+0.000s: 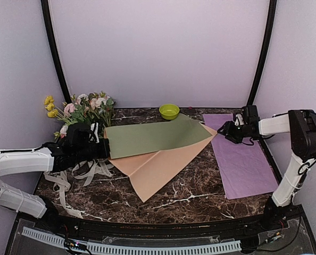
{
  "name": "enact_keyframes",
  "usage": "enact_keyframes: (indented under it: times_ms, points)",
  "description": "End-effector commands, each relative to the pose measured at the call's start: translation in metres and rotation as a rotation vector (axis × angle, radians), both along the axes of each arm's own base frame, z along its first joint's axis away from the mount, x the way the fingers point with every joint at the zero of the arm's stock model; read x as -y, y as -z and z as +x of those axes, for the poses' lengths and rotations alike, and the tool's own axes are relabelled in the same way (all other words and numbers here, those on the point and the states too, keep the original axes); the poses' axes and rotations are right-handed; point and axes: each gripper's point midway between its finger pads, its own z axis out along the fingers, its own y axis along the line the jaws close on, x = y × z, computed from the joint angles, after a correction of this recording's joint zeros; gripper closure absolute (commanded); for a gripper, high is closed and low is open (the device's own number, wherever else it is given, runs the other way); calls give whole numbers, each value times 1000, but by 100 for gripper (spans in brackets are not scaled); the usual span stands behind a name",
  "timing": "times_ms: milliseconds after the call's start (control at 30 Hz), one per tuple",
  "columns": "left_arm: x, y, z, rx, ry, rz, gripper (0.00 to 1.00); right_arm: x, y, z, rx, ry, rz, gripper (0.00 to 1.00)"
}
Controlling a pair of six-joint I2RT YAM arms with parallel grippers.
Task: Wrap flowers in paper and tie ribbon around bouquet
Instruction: Unfold the folded wrapping paper at the center of the board.
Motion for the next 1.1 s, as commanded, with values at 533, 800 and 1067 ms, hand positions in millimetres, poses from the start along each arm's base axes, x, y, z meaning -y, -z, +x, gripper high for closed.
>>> enact_keyframes:
  times_ms: [533,800,1067]
  points:
    - [-75,50,-5,-281,-393,-345,100,-253,-42,-125,302,-929,-189,50]
    - [-84,58,-10,-299,-448,-388,100,-265,41,-129,106,-891,-469,53]
    - [-103,83,-18,-335,-535,-328,97,-208,85,-138,-33,-824,-710,58]
